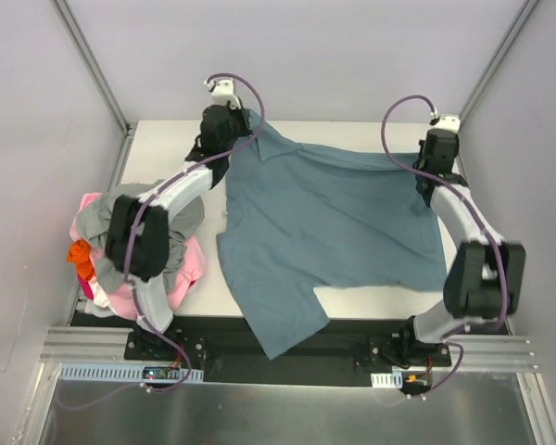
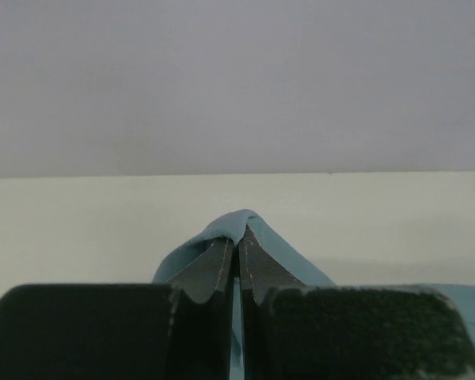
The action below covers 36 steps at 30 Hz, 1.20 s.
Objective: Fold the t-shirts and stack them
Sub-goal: Flatten out the tshirt
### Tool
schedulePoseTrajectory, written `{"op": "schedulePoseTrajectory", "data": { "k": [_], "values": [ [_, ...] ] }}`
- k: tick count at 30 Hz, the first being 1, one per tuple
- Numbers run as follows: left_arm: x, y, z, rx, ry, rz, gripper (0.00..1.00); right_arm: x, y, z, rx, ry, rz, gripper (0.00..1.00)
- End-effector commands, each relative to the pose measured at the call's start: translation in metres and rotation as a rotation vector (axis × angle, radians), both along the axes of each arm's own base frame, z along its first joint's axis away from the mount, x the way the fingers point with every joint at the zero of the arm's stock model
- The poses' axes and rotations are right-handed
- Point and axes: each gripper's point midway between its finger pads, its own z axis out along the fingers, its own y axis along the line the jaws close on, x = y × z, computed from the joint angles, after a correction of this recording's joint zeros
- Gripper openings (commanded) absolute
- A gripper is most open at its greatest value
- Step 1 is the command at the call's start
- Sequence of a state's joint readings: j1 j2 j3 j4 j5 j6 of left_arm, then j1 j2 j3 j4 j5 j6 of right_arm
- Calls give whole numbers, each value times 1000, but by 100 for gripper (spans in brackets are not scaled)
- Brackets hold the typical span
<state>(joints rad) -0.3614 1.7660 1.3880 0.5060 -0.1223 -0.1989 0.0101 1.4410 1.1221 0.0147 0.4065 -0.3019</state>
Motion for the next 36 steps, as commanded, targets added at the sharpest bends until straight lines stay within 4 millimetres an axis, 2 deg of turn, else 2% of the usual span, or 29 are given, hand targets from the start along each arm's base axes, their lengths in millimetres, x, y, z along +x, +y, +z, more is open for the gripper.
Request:
{"op": "schedulePoseTrajectory", "data": {
  "k": [1,2,3,4,5,6,7,8,9,13,15,20,23,24,25,26,27,28,29,30,31,32,33,34,35,36],
  "values": [
    [58,2,4,-101,-56,72,0,72,-10,-52,98,25,-24,1],
    [73,-1,-30,-84,0,79,0,89,-11,-48,103,8,-26,1],
    [83,-2,-39,-83,14,84,0,99,-10,-57,108,21,-24,1],
    [100,-3,-49,-83,20,90,0,109,-10,-63,121,26,-18,1],
    [108,-2,-63,-71,58,100,0,128,-10,-79,127,46,-18,1],
    [116,-2,-69,-71,71,104,0,138,-11,-81,136,42,-10,1],
    [131,-1,-73,-87,74,112,0,144,-10,-91,145,68,-9,1],
    [137,2,-79,-91,88,122,0,159,-10,-93,147,61,-4,1],
    [143,3,-82,-102,88,129,0,165,-9,-98,154,65,8,1],
    [170,6,-89,-165,82,136,0,191,-11,-100,154,50,13,1],
    [175,7,-92,-182,83,143,0,194,-15,-116,163,85,0,1],
    [186,8,-114,-237,96,184,0,208,-25,-114,211,52,-12,1],
    [193,6,-118,-249,79,179,0,216,-31,-113,253,29,-19,1],
    [196,4,-107,-264,48,173,22,218,-34,-113,274,21,-25,1],
    [201,4,-124,-269,69,181,55,219,-35,-121,289,29,-38,7],
    [204,2,-124,-272,65,180,89,226,-38,-111,303,1,-43,65],
    [208,1,-93,-292,6,168,99,224,-40,-109,330,20,-43,94],
    [210,3,-95,-287,12,165,99,226,-39,-104,368,14,-58,96],
    [208,2,-85,-291,4,151,99,235,-38,-76,376,-30,-30,96],
    [204,3,-89,-282,23,149,99,234,-27,-67,406,-22,24,96],
    [196,8,-43,-291,-32,143,99,235,-22,-55,413,-40,50,96],
    [190,10,-27,-288,-46,140,99,231,-18,-24,413,-82,74,96],
    [185,12,-18,-275,-43,135,99,228,-10,-17,447,-90,91,96],
    [173,16,25,-265,-91,118,99,223,-9,-8,463,-100,84,96],
    [165,14,32,-244,-58,92,99,217,-1,2,484,-101,121,96],
    [157,13,37,-234,-39,77,99,202,5,12,498,-87,132,96]
  ]
}}
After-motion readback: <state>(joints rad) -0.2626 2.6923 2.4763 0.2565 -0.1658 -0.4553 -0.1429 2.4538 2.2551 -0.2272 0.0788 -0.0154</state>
